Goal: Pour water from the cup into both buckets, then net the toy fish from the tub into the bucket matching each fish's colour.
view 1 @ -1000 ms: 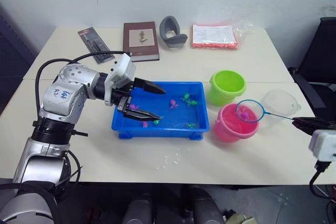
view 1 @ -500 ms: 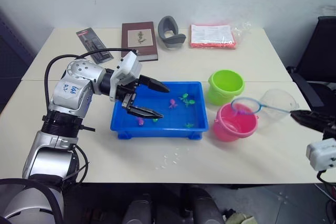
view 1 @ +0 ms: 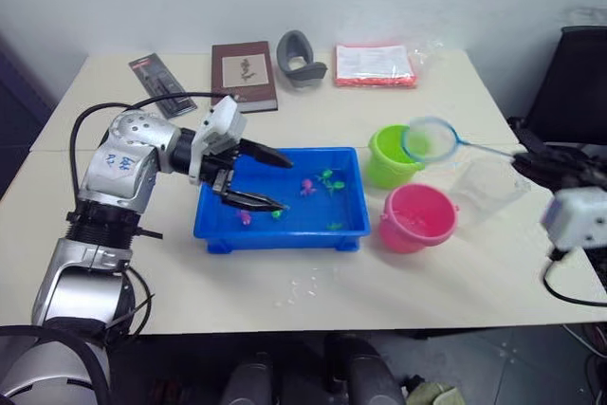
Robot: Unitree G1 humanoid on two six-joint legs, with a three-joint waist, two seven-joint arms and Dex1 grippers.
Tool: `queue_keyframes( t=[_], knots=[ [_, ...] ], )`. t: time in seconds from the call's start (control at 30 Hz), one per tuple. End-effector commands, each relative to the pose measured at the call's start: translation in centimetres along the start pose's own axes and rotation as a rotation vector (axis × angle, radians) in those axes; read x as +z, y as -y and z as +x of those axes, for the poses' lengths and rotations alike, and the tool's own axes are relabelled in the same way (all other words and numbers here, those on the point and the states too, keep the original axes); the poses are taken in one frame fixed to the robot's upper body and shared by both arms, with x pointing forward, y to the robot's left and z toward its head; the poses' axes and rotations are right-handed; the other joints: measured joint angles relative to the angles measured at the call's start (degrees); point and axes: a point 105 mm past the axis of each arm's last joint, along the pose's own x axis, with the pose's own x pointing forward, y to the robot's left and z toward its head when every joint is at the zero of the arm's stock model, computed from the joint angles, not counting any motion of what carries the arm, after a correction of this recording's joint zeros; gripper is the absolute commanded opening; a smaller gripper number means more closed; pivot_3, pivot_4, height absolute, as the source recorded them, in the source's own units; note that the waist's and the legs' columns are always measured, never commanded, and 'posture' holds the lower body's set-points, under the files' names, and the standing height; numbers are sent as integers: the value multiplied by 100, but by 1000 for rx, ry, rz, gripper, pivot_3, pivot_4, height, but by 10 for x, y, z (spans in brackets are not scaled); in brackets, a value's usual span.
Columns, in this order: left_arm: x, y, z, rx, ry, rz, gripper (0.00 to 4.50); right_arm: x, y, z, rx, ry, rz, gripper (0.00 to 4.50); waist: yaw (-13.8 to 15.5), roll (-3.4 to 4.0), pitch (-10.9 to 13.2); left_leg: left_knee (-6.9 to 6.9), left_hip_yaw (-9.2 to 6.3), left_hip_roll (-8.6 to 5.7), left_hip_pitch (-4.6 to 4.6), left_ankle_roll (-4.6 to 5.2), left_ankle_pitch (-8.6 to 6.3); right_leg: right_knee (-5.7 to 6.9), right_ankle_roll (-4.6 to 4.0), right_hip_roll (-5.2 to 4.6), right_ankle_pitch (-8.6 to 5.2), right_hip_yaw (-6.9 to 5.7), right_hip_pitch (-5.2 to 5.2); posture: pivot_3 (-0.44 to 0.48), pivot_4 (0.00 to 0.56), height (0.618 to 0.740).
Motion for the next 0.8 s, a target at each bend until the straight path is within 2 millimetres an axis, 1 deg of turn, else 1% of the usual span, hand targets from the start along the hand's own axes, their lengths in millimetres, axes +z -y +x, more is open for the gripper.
queue_keyframes(
  t=[0.03, 0.1, 0.17, 0.27, 0.4, 0.53, 0.67, 0.8],
  knots=[
    [-3, 1, -20, 103, -3, -14, 4475, 15, -17, 29, 95, 48, 269, 0, -13, -8, 0, -2, 0, 5, 4, -4, -1, 3, -4, 1, -2, -1, 0, 0, 150, 740],
    [-6, 5, -26, 152, -10, -24, 4475, 23, -27, 49, 149, 79, 296, 0, -17, -13, 2, -2, -5, 6, 2, -5, -1, 4, -6, 1, -3, -4, -1, 0, 150, 740],
    [-8, 10, -29, 182, -16, -29, 4475, 25, -32, 67, 163, 85, 304, 0, 3, -12, 2, 0, -7, 5, -5, -3, -4, 2, -6, -3, -3, -5, -7, 0, 150, 740],
    [-7, 21, -33, 213, -25, -40, 4475, 20, -35, 83, 174, 69, 255, 0, 21, -13, 1, 1, -9, 2, -12, 4, -11, -1, -6, -9, -3, -6, -11, 0, 150, 740],
    [-4, 35, -41, 269, -42, -52, 4475, 12, -44, 108, 221, 66, 114, 0, 62, -14, 0, 4, -12, -4, -32, 16, -20, -5, -4, -20, -2, -9, -21, 0, 150, 740],
    [-2, 44, -46, 310, -52, -64, 4475, 15, -43, 130, 221, 105, 67, 0, 67, -14, 0, 5, -13, -7, -48, 17, -21, -5, -3, -24, -1, -20, -33, 0, 150, 740],
    [-1, 51, -48, 327, -58, -70, 4475, 21, -47, 146, 237, 147, 13, 0, 20, -14, 0, 6, -13, -5, -48, 16, -20, -5, -3, -23, -1, -23, -33, 0, 150, 740],
    [0, 54, -49, 347, -59, -73, 4475, 20, -48, 154, 244, 161, -35, 0, -2, -14, 0, 6, -15, -6, -47, 16, -20, -3, -3, -24, -1, -25, -31, 0, 150, 740]
  ],
)
